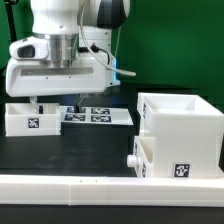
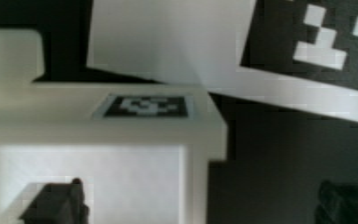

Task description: Assemble drawer

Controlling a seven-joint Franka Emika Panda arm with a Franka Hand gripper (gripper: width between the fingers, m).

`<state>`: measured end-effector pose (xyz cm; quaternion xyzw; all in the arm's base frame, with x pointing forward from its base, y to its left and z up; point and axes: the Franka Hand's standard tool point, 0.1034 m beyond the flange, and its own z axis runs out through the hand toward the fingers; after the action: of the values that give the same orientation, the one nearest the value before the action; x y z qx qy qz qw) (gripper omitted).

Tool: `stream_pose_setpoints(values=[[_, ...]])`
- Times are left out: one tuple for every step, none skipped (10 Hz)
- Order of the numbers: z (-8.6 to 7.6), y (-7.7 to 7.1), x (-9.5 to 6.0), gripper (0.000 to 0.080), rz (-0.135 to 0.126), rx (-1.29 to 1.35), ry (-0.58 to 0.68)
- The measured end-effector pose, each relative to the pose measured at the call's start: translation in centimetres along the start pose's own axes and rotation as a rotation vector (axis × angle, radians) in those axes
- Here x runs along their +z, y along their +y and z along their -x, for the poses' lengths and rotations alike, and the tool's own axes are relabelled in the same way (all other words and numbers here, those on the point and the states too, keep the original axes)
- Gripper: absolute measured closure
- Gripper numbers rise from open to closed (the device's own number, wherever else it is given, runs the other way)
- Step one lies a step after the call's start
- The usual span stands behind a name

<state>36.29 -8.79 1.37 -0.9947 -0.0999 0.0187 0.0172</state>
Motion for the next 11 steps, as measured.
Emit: stream_pose_setpoints(values=[[0.21, -0.14, 0.39, 0.015, -0.004, -0.004, -0.008], [0.3, -0.36, 0.62, 0.015, -0.007, -0.008, -0.014], [0.35, -0.6, 0.8, 0.015, -0.01, -0.013, -0.018], [0.41, -0.62, 0.88, 0.015, -0.011, -0.014, -0.02], [0.44, -0.57, 0.9, 0.015, -0.01, -0.013, -0.019], [0.32, -0.54, 0.87, 0.017, -0.006, -0.014, -0.011], [0.31, -0.53, 0.86, 0.0299, -0.006, -0.014, -0.01], [0.31, -0.53, 0.86, 0.0299, -0.006, -0.014, -0.01], [0.31, -0.53, 0.86, 0.0482, -0.006, -0.014, -0.01], [0.3, -0.53, 0.86, 0.0671, -0.006, -0.014, -0.01], [0.3, -0.53, 0.86, 0.0671, -0.006, -0.014, -0.01]])
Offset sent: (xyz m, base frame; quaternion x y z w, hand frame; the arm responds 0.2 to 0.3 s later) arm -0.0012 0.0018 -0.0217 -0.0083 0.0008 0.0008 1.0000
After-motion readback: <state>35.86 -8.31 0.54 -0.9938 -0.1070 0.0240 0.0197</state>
